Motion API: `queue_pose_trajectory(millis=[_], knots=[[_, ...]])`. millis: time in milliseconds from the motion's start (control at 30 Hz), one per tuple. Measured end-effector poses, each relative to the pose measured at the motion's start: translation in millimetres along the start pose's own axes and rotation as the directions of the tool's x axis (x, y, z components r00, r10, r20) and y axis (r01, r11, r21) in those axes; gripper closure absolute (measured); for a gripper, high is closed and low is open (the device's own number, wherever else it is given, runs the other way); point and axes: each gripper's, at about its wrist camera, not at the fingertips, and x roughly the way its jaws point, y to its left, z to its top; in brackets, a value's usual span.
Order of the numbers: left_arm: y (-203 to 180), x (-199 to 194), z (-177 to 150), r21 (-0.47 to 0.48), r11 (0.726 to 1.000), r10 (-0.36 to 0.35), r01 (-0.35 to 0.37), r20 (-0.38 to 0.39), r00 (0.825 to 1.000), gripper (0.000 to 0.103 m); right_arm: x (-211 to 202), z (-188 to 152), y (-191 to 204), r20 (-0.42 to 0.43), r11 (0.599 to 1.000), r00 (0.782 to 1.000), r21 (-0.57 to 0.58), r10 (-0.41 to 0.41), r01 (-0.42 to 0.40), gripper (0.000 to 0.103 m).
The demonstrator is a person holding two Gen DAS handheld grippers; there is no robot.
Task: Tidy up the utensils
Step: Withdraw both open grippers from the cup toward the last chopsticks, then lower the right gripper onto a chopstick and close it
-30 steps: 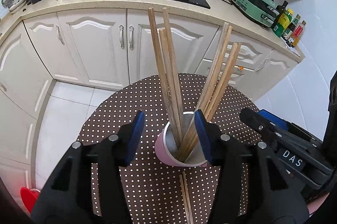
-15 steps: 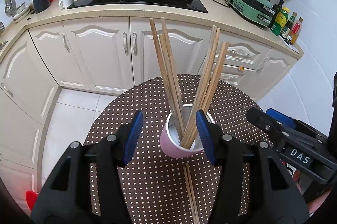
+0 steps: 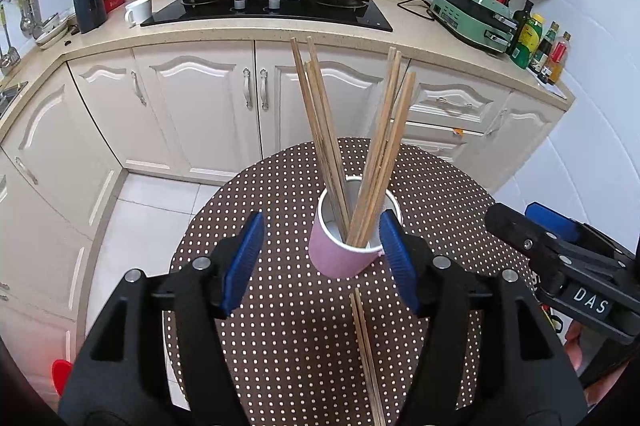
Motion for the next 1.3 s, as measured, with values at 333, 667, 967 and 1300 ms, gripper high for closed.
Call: queue_pose_trajectory(millis=[333,667,967,1300], knots=[[-0.9,-16.9,-23.5,-0.007,1.0,0.016,-0.016,-0.004,1.0,0.039,-13.8,-24.7,-6.7,-0.02,1.0,1.0,0.017,-0.005,0.006,0.021],[1.8,-19.2,-58.2,-0.032,0.999,0.03,-0.032,-0.059,0.998,0.037,-5.9,-58.8,-11.2,-0.109,1.0,0.994,0.014,-0.019,0.02,0.021],[12.5,-8.9,-92.0,-0.047,0.997,0.053,-0.06,-0.132,0.99,0.036,14.5,-91.8,-10.9,-0.202,0.999,0.978,0.002,-0.044,0.045,0.021],[24.2,10.1,-115.8,-0.044,0.996,0.069,-0.08,-0.215,0.974,0.036,42.1,-117.6,-5.3,-0.287,0.997,0.955,-0.021,-0.071,0.068,0.021]])
